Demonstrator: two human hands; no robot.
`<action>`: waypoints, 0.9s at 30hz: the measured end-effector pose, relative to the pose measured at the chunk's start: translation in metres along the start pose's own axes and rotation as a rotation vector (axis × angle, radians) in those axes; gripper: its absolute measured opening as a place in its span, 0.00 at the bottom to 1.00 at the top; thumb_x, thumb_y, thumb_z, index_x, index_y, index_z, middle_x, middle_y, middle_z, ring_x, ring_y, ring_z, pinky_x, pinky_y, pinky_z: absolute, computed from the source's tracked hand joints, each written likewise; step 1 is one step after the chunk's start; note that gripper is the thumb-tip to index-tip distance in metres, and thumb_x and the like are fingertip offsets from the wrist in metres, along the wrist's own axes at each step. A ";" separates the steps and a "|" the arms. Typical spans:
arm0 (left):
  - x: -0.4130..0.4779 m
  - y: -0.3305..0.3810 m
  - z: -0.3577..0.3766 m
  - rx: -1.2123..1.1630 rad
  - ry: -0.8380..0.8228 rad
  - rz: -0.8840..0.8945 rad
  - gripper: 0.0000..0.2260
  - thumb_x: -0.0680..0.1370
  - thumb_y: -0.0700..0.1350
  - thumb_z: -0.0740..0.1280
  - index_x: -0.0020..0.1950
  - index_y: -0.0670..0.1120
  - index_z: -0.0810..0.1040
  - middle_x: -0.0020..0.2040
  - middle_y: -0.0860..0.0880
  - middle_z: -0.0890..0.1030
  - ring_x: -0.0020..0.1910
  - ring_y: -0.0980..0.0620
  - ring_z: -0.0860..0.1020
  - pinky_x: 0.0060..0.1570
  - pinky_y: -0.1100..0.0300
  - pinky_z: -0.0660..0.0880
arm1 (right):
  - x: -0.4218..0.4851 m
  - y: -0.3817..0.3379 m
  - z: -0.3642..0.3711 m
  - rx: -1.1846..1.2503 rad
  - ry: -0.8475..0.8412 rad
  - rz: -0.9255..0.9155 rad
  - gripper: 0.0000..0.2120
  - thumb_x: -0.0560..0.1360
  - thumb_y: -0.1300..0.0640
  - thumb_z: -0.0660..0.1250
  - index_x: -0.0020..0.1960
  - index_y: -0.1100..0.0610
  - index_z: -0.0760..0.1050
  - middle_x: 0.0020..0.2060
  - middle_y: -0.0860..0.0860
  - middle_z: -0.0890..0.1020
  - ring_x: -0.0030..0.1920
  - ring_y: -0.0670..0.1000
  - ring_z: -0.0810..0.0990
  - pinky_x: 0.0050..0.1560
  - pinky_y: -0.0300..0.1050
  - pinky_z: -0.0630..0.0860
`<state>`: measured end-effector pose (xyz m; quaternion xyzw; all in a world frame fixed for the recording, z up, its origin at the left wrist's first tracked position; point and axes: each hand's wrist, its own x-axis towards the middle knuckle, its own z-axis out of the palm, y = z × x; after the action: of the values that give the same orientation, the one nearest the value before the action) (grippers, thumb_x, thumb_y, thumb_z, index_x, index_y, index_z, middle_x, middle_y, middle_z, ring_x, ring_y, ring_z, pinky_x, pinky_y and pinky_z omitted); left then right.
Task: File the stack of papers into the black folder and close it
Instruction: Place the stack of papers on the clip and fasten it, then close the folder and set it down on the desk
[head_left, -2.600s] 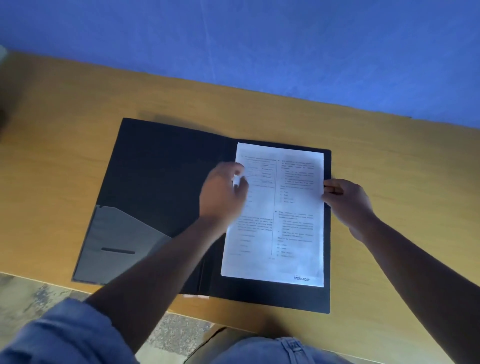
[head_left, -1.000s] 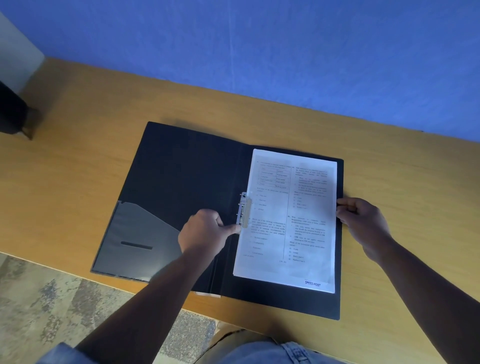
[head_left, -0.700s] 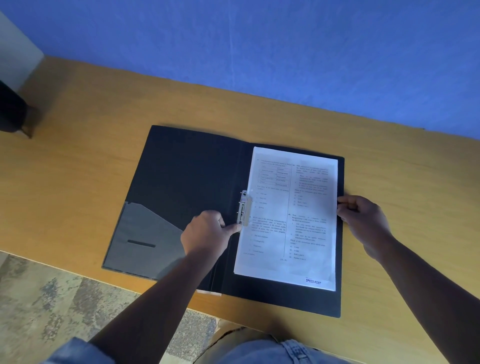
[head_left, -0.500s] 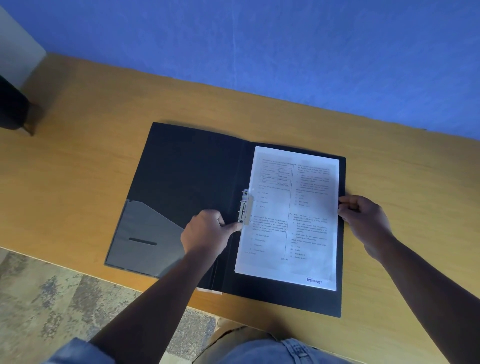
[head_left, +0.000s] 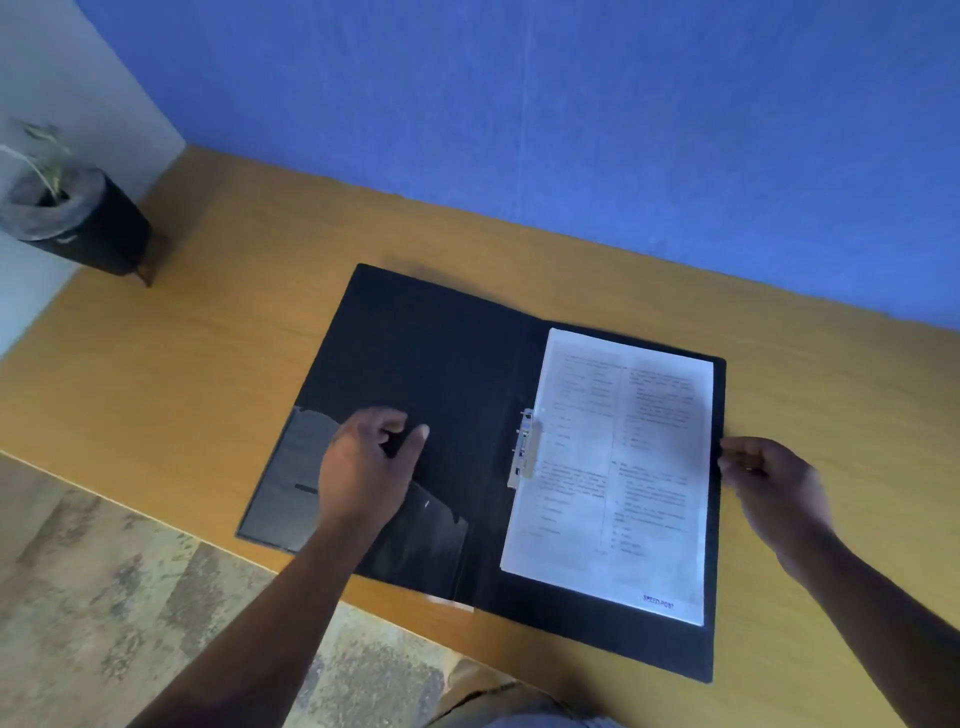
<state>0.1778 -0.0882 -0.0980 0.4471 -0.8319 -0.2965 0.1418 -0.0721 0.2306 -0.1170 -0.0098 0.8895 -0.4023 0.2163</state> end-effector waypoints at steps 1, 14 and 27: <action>0.008 -0.010 -0.010 0.026 0.064 -0.007 0.11 0.74 0.53 0.73 0.52 0.48 0.81 0.49 0.50 0.81 0.47 0.50 0.80 0.46 0.54 0.77 | -0.006 0.000 -0.002 -0.028 0.019 -0.028 0.10 0.77 0.59 0.68 0.55 0.49 0.82 0.44 0.47 0.86 0.41 0.51 0.83 0.36 0.43 0.76; 0.049 -0.065 -0.096 -0.210 0.006 -0.413 0.13 0.76 0.40 0.70 0.60 0.45 0.82 0.50 0.45 0.86 0.51 0.42 0.82 0.53 0.46 0.78 | -0.069 -0.002 0.009 -0.052 -0.166 -0.047 0.08 0.76 0.63 0.70 0.49 0.52 0.83 0.35 0.53 0.85 0.39 0.60 0.84 0.37 0.49 0.76; -0.043 0.145 -0.091 -0.643 -0.384 -0.063 0.09 0.70 0.42 0.78 0.48 0.52 0.84 0.38 0.49 0.86 0.34 0.57 0.80 0.32 0.66 0.74 | -0.103 -0.033 -0.006 0.214 -0.312 -0.074 0.12 0.77 0.64 0.69 0.55 0.49 0.79 0.40 0.49 0.87 0.40 0.48 0.85 0.43 0.48 0.81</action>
<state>0.1519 -0.0246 0.0645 0.3415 -0.6936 -0.6251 0.1072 0.0140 0.2322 -0.0513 -0.0820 0.7964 -0.4957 0.3365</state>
